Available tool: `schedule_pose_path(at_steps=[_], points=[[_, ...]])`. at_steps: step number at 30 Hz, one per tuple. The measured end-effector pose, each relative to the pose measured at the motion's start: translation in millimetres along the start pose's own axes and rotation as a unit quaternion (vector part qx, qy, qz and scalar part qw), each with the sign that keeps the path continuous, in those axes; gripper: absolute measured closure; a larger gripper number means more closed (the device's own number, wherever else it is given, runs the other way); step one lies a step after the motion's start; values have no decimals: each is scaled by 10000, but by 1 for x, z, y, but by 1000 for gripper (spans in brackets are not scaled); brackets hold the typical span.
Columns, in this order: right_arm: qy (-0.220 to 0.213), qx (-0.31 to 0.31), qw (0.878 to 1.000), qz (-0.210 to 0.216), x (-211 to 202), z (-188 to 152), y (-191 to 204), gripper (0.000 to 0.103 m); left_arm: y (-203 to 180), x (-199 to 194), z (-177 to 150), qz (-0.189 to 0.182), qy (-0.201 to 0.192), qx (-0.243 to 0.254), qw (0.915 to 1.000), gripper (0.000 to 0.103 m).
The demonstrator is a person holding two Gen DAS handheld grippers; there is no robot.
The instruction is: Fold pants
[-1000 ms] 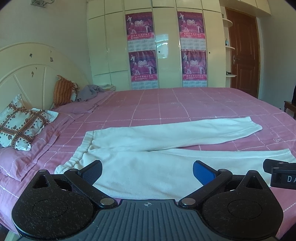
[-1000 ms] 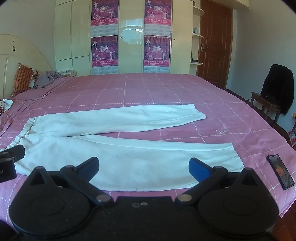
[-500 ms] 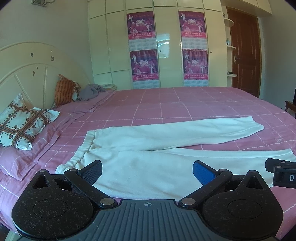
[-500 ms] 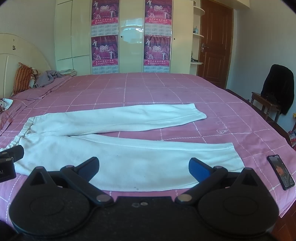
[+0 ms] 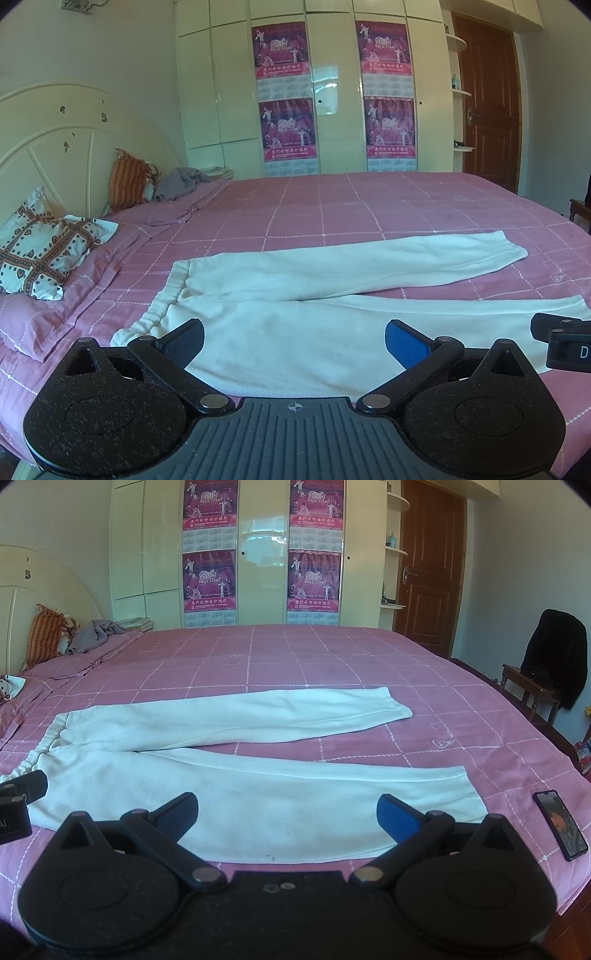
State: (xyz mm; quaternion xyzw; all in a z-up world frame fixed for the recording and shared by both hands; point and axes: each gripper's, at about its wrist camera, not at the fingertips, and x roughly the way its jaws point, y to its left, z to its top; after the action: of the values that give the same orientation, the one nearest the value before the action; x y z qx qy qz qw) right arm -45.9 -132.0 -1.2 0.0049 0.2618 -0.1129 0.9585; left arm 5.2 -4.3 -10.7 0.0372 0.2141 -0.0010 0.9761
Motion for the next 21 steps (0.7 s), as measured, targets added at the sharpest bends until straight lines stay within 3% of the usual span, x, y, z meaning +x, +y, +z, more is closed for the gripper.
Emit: schedule_pose_path(at_steps=[13,17,21], points=[[-19,-23,10000,40,3,3,1,0,3,5,7,-29,-43,-14,10000,0],[-119,-157,9997,121,19,19,7,0,14,33,22,-92,63,33,9999,0],[-190,-315,9991,212,42,41,16,0,28,65,37,233,68,19,9997,0]])
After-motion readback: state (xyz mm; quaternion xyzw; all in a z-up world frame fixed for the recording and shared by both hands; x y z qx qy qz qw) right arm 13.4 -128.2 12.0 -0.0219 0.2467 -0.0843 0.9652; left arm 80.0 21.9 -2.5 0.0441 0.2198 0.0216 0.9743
